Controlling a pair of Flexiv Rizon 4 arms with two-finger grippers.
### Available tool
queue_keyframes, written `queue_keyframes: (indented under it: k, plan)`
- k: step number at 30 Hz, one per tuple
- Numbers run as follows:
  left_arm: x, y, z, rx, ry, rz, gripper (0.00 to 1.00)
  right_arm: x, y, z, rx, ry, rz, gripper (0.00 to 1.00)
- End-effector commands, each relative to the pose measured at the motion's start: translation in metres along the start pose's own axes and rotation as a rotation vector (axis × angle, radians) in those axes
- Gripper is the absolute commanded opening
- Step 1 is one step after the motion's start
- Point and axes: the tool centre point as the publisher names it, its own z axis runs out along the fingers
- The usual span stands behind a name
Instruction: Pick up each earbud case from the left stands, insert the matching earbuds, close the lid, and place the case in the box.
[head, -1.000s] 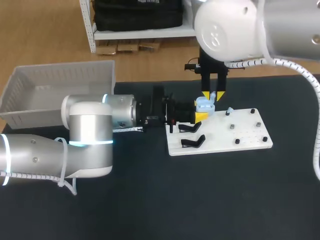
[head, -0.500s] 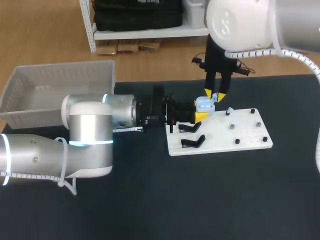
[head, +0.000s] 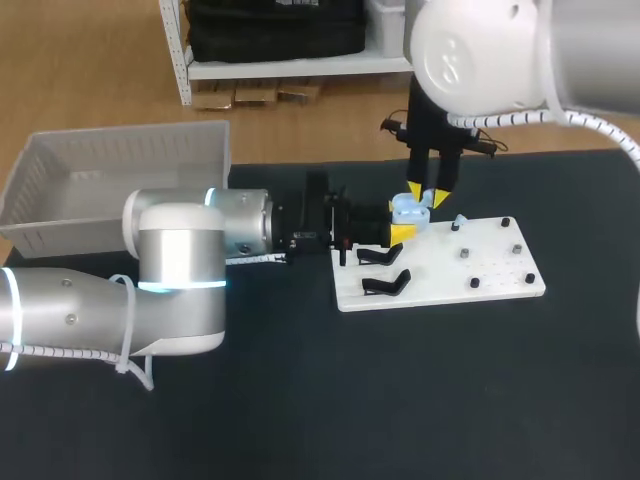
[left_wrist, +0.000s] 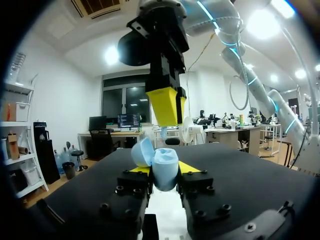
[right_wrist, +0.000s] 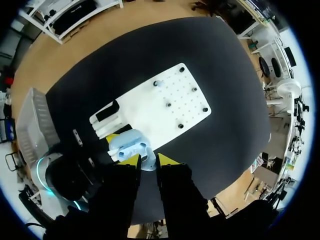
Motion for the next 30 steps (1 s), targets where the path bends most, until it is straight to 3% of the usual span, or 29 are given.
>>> queue_keyframes:
  k: [1,30]
  plan:
    - [0.001,0.001,0.0,0.001,-0.002,0.0,0.0,0.003,0.001,0.0,0.001,0.001,0.018,0.0]
    - [0.001,0.001,0.0,0.001,-0.002,0.0,0.0,0.001,0.013,0.009,0.052,0.016,0.108,0.0]
